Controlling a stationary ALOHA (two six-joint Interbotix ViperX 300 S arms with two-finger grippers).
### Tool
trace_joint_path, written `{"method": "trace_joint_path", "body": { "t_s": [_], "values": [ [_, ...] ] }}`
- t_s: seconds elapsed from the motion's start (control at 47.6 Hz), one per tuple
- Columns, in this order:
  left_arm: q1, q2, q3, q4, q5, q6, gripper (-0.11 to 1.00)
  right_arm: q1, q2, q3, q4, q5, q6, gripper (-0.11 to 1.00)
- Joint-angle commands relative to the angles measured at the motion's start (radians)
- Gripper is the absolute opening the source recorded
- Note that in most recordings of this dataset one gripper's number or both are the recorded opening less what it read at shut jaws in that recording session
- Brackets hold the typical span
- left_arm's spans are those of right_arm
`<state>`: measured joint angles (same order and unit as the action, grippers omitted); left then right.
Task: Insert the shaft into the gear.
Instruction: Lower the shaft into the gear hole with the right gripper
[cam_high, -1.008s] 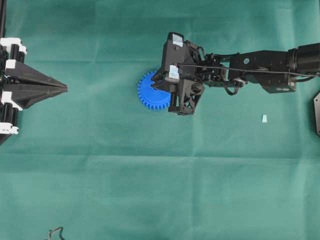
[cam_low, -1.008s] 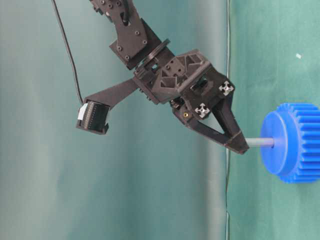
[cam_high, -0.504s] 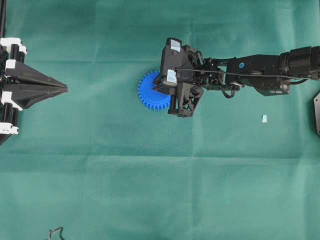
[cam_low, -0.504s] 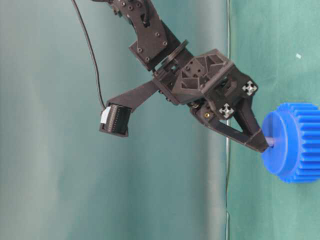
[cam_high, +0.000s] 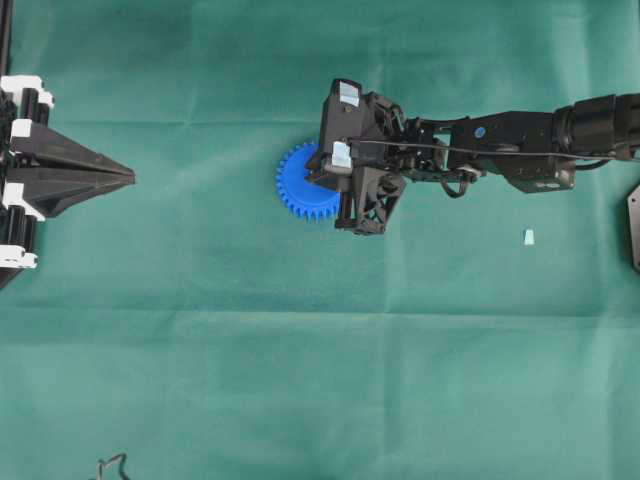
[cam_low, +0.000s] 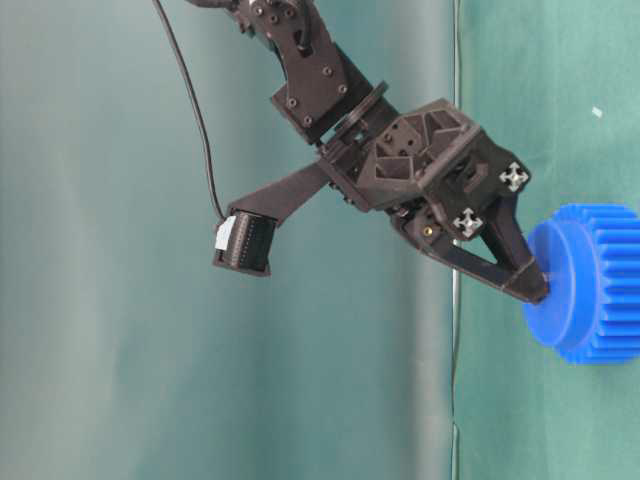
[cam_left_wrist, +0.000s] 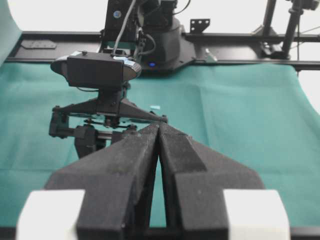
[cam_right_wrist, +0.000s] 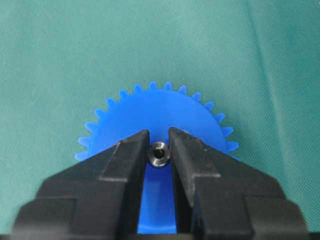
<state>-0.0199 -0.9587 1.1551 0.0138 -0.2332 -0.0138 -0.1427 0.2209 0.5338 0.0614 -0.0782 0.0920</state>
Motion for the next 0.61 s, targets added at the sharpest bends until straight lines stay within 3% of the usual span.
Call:
{"method": "trace_joint_path", "body": {
  "t_s": [0.0,0.168,0.231,0.588],
  "values": [
    [-0.003,0.008,-0.026,0.003,-0.005,-0.002,0.0,0.002,-0.014,-0.012,0.0,-0.015,0.0,0.31],
    [-0.003,0.009,-0.026,0.003,-0.003,-0.002,0.0,0.0,-0.014,-0.011,0.0,-0.029,0.0,0.8],
    [-0.003,0.008,-0.026,0.003,0.0,-0.002,0.0,0.002,-0.014,-0.012,0.0,-0.031,0.0,0.93],
    [-0.003,0.008,-0.026,0.003,0.0,-0.002,0.0,0.002,-0.037,-0.02,0.0,-0.012,0.002,0.9]
  ]
}}
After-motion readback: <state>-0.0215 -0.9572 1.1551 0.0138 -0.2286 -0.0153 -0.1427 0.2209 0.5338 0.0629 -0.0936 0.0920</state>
